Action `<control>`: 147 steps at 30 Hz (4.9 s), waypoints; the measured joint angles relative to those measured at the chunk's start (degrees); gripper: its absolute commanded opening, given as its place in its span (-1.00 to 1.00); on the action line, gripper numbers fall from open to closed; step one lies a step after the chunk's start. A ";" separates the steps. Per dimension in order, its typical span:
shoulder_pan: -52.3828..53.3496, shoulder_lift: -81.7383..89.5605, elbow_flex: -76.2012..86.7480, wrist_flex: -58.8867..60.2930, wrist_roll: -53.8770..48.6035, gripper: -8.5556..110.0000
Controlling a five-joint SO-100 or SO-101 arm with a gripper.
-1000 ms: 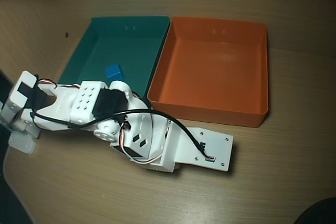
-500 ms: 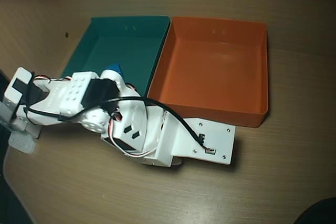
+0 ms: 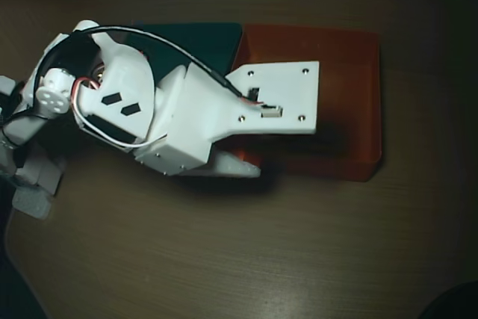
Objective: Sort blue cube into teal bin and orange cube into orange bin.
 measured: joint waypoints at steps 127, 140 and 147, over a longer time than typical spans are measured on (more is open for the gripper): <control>-19.07 38.58 56.34 -19.60 0.26 -0.96; -19.25 65.74 85.17 -19.60 -6.33 -0.96; -11.43 83.85 100.63 -19.60 -7.82 -0.96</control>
